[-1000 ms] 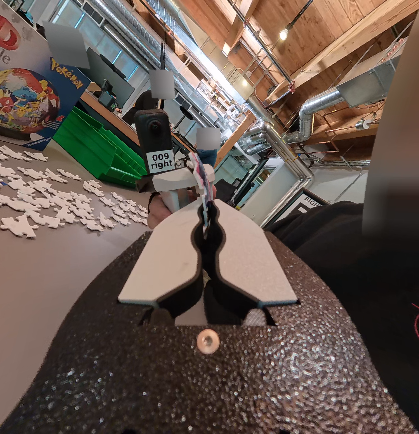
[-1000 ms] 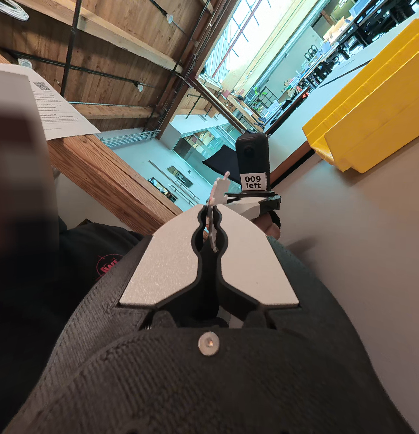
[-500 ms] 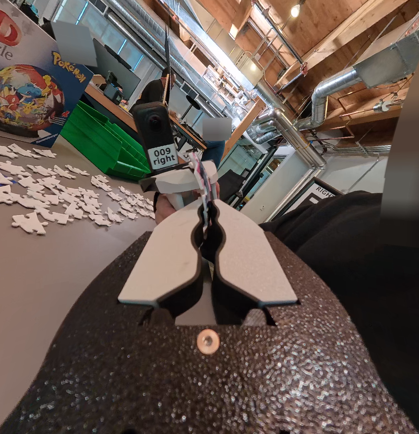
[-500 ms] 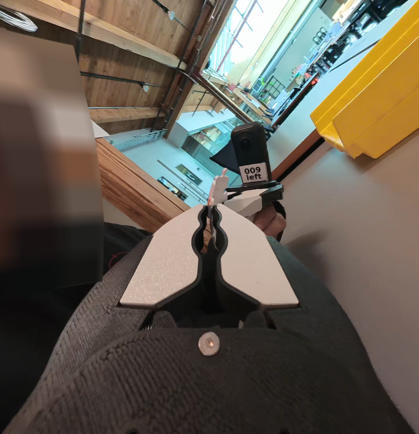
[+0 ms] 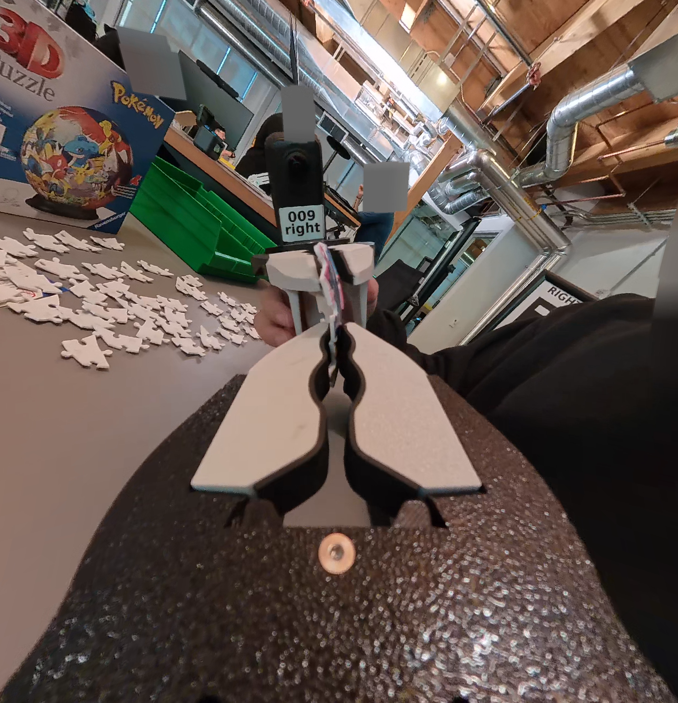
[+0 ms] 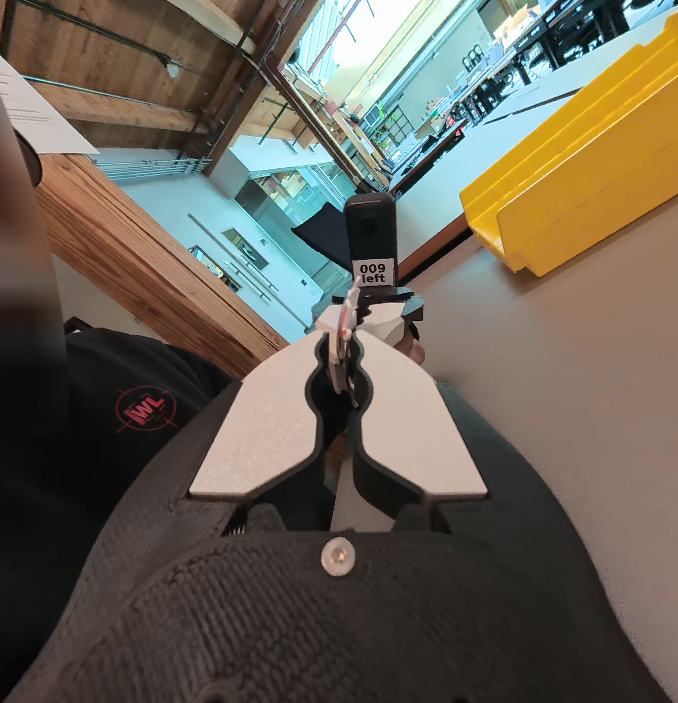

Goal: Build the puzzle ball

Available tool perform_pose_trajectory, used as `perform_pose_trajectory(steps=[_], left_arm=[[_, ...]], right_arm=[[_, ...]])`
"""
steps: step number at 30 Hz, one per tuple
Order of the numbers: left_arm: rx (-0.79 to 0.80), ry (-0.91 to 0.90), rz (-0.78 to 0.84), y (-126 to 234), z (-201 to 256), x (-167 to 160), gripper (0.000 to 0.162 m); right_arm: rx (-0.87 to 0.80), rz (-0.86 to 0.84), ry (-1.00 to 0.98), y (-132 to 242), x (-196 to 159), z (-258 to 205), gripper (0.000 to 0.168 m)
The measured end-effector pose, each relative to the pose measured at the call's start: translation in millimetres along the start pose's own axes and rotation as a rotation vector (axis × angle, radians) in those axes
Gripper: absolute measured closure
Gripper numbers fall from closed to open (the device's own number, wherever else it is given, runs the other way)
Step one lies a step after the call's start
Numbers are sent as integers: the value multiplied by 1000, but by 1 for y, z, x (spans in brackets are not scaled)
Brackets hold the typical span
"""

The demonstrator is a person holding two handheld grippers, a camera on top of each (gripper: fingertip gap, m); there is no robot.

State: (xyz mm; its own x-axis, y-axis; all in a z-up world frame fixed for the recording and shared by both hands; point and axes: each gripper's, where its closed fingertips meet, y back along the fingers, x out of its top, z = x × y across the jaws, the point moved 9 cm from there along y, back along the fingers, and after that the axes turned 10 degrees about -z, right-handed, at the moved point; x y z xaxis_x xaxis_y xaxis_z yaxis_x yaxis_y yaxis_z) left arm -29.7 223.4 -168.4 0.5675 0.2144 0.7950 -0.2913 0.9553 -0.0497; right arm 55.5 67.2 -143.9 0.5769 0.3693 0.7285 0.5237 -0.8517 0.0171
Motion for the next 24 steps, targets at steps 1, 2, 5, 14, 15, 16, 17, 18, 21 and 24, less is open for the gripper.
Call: perform_pose_trajectory(steps=[1,2,5,14,15,16,17,18,21,24], left_arm=[[3,-6,-6,0,1,0,161],[8,-13,-14,0,1,0,161],[7,-24,-22,0,2,0,161],[-100,10,15,-2,1,-2,161],[-103,14,12,-2,0,-2,161],[-107,17,8,-2,0,-2,161],[-111,20,6,-1,0,-2,161],[-112,20,8,-1,0,-2,161],[-118,22,13,-1,0,-2,161],[-112,21,6,1,0,-2,161]], right_arm=[[-4,-3,-8,0,-1,1,159],[-2,-5,-11,-1,-1,1,160],[-4,-6,-24,-1,-2,2,160],[81,14,-89,-4,-5,3,161],[91,13,-94,-3,-6,3,162],[99,12,-100,-4,-6,3,163],[103,15,-103,-4,-6,3,163],[107,17,-104,-4,-6,3,163],[111,17,-83,-5,-5,3,164],[112,3,-104,-6,-6,4,164]])
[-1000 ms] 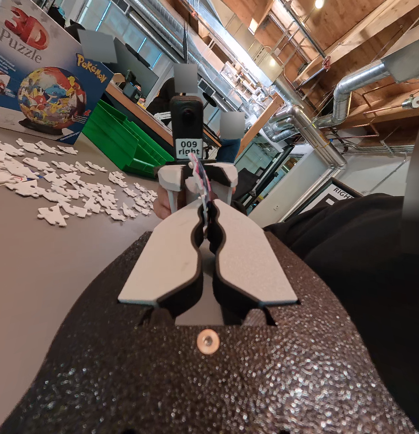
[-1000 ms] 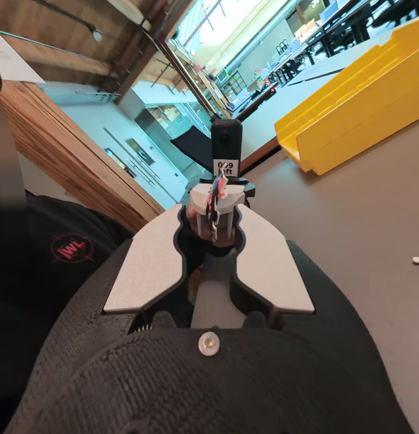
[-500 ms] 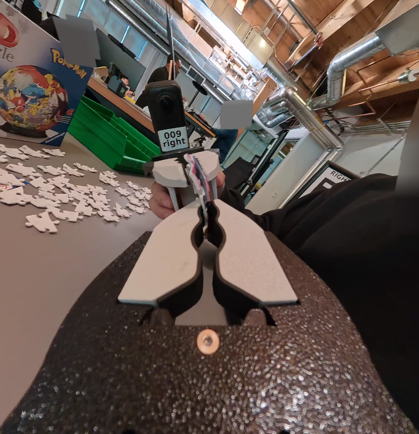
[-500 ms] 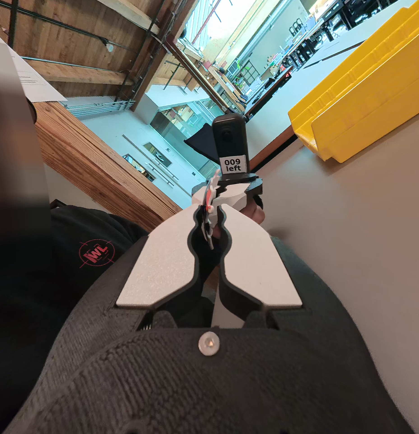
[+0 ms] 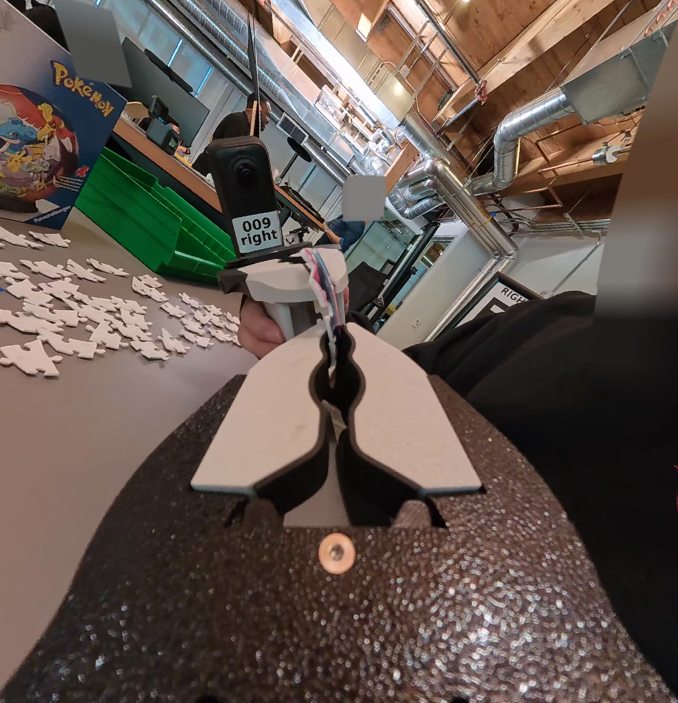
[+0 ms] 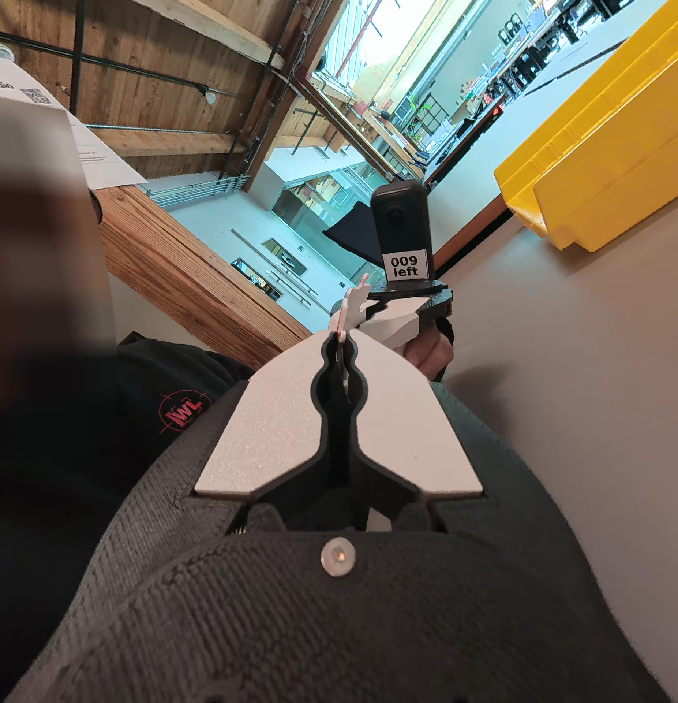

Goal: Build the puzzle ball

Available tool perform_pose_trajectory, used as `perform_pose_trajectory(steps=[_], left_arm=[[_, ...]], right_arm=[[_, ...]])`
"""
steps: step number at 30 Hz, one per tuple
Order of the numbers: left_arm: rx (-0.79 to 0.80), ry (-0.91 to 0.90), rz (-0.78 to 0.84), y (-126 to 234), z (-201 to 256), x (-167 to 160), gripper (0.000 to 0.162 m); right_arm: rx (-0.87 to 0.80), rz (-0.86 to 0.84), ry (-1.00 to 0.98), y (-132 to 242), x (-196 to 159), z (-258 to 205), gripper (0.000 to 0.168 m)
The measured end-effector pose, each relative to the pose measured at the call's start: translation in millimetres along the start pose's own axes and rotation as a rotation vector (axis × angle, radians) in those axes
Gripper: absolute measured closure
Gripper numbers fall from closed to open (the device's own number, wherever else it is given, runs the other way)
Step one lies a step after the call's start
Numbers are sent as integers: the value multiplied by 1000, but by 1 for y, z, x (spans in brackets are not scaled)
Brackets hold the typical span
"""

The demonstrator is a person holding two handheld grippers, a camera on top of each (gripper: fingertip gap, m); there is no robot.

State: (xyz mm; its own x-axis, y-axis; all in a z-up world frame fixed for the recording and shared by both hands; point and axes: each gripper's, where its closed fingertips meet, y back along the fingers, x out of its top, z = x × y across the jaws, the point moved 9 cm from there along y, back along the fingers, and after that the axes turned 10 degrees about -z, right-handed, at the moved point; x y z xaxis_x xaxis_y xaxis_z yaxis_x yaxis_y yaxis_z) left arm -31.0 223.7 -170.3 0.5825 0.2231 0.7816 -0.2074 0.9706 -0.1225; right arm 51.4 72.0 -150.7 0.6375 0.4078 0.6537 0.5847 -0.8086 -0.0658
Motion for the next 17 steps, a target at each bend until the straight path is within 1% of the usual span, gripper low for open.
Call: perform_pose_trajectory(steps=[8,9,11,17], left_arm=[[60,-62,-55,4,3,0,161],[61,-64,-53,3,3,0,160],[36,-62,-44,1,4,1,153],[73,-74,-68,0,5,1,151]], right_arm=[[27,16,-70,-4,-6,4,165],[25,11,-73,-5,-7,4,165],[44,14,-85,-7,-8,5,165],[88,56,-159,-6,-10,9,165]])
